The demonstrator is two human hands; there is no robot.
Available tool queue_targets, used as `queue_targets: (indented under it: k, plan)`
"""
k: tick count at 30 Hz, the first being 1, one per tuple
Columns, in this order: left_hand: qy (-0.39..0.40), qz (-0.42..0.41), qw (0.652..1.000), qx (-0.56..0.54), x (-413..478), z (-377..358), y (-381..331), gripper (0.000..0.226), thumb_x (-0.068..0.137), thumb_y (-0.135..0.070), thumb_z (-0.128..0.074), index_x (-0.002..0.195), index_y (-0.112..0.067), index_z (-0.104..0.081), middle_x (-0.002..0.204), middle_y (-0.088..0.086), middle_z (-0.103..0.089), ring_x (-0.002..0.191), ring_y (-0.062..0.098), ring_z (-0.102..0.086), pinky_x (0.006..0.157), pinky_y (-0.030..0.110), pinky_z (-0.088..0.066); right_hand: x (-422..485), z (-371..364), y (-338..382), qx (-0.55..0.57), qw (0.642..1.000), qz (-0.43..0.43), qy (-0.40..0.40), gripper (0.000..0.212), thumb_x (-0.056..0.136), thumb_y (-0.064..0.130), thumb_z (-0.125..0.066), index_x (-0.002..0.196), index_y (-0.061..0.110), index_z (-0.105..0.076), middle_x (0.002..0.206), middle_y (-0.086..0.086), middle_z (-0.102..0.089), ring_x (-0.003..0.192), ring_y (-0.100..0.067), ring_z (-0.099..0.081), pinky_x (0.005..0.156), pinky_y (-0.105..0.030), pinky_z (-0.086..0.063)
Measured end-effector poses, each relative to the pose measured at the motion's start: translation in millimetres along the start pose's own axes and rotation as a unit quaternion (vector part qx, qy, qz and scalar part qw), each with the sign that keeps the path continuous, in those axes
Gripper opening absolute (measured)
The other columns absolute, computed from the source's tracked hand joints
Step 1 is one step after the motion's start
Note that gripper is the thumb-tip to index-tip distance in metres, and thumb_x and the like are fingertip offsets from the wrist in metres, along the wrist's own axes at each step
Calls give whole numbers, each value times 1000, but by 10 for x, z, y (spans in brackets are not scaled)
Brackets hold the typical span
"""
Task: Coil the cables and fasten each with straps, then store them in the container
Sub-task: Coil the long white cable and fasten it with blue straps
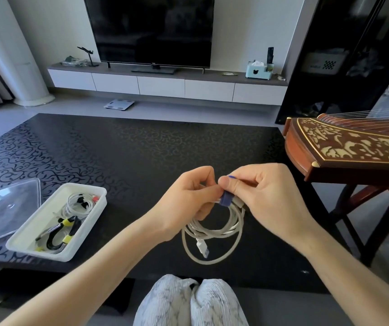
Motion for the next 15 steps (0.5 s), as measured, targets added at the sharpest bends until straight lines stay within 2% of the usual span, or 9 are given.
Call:
queue_targets:
  k: [2, 4, 6, 8, 10, 12, 14, 15]
  plan:
    - [-33, 22, 999, -1, 5, 3, 15, 32, 89, -4, -55, 64, -14, -39, 59, 11, -41, 46, 9, -26, 44, 21, -21, -97, -55, 51, -101, 988, 92, -66, 23, 90, 21, -60, 79, 8, -75, 66, 3, -70, 63, -10, -67, 58, -30, -54]
    - [-51, 63, 996, -22, 14, 6, 58, 33, 92, -2, -51, 64, -13, -37, 52, 2, -41, 44, 8, -27, 43, 20, -20, -185, -187, 16, -215, 957, 167, -101, 28, 91, 20, -55, 90, 0, -74, 72, -4, -71, 66, -17, -68, 60, -34, -55]
    - [-62, 101, 992, -51, 36, 18, 114, 34, 92, -3, -51, 63, -13, -37, 49, -2, -38, 43, 8, -26, 43, 20, -20, -254, -317, -54, -290, 933, 192, -95, 36, 95, 22, -49, 103, -7, -69, 88, -12, -73, 81, -23, -70, 73, -34, -57]
    - [-53, 112, 991, -59, 55, 27, 142, 34, 93, -5, -52, 63, -14, -37, 48, -3, -39, 43, 7, -26, 43, 21, -19, -288, -364, -102, -299, 933, 188, -72, 45, 99, 29, -42, 109, -8, -66, 97, -14, -72, 91, -23, -69, 80, -32, -56]
    - [-21, 95, 995, -34, 95, 25, 109, 32, 95, -7, -50, 66, -13, -37, 48, -4, -37, 44, 7, -25, 46, 23, -17, -258, -258, -90, -191, 970, 135, -65, 37, 95, 28, -51, 107, -1, -70, 93, -6, -74, 87, -13, -70, 76, -28, -56]
    - [16, 69, 997, 28, 129, 33, 34, 24, 95, -8, -50, 74, -10, -42, 50, -4, -38, 46, 8, -27, 48, 24, -19, -145, -82, -125, 3, 999, -3, -38, 17, 84, 19, -68, 99, 12, -73, 83, 4, -75, 79, -5, -70, 71, -21, -55]
    - [34, 53, 993, 98, 143, 62, -33, 7, 94, -13, -54, 92, -10, -48, 51, -4, -43, 46, 8, -33, 47, 22, -27, -66, -7, -186, 131, 982, -127, 40, 25, 74, 14, -76, 98, 18, -70, 80, 4, -74, 76, -8, -71, 69, -19, -55]
    - [42, 50, 991, 119, 138, 74, -56, 16, 92, -16, -58, 105, -14, -49, 52, -4, -46, 47, 8, -36, 49, 21, -32, -49, 3, -214, 144, 975, -154, 68, 33, 71, 15, -77, 102, 18, -67, 80, 3, -74, 76, -10, -72, 68, -19, -55]
Point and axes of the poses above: each hand's wrist, its own x-axis towards the middle knuckle, its own z-axis out of the back of the hand, y = z × x, the point moved 4 cm from there along x, towards the middle knuckle
